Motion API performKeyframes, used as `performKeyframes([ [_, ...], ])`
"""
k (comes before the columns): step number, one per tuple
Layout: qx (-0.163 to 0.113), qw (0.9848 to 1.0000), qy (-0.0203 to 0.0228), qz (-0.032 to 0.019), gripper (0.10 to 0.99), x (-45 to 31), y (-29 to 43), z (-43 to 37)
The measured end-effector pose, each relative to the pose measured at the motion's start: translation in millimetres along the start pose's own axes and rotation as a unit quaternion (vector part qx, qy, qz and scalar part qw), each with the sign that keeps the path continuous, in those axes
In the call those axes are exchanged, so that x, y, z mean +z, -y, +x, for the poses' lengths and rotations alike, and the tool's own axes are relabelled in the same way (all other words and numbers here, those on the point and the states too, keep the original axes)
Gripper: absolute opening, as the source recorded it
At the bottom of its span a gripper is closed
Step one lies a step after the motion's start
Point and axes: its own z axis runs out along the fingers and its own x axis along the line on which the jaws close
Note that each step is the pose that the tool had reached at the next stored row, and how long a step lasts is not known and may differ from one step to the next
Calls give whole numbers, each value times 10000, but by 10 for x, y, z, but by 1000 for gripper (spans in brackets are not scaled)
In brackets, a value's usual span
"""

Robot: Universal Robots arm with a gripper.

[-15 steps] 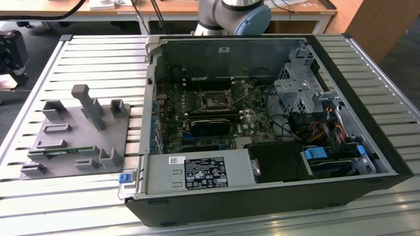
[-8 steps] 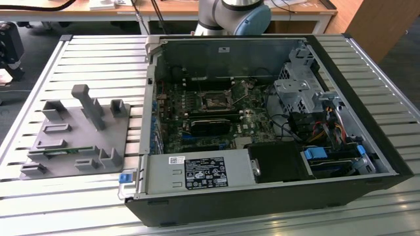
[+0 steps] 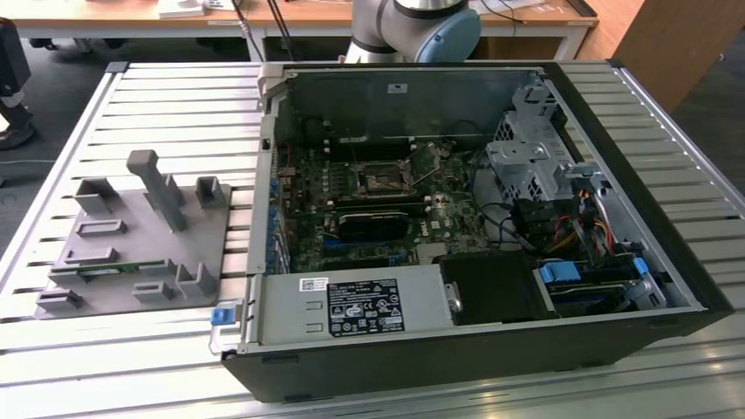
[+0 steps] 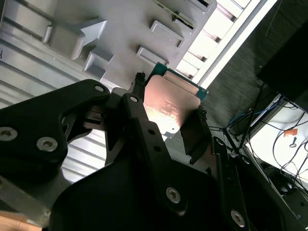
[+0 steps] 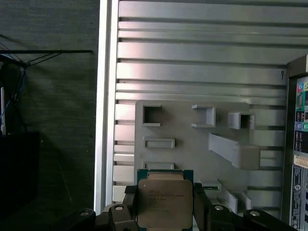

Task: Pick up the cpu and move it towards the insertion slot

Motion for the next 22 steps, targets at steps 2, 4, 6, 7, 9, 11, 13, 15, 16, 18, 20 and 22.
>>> performKeyframes([
  [2, 0, 10000, 1, 0, 545, -32, 0, -4],
  [4, 0, 10000, 1, 0, 545, -34, 1, -44],
  [6, 0, 10000, 0, 0, 545, -35, 2, -96],
  [7, 1, 10000, 1, 0, 545, -35, 2, -121],
  [9, 4, 10000, 1, 0, 545, -35, 3, -163],
  [11, 11, 10000, 1, 0, 545, -35, 4, -199],
  [13, 18, 10000, 1, -1, 545, -35, 4, -234],
  [15, 23, 10000, 0, 0, 545, -36, 5, -272],
  [16, 26, 10000, 0, 0, 545, -36, 5, -289],
  [18, 31, 10000, 1, 0, 545, -36, 6, -325],
  [20, 34, 10000, 1, 0, 545, -36, 7, -363],
  [22, 35, 10000, 1, 0, 545, -36, 7, -405],
])
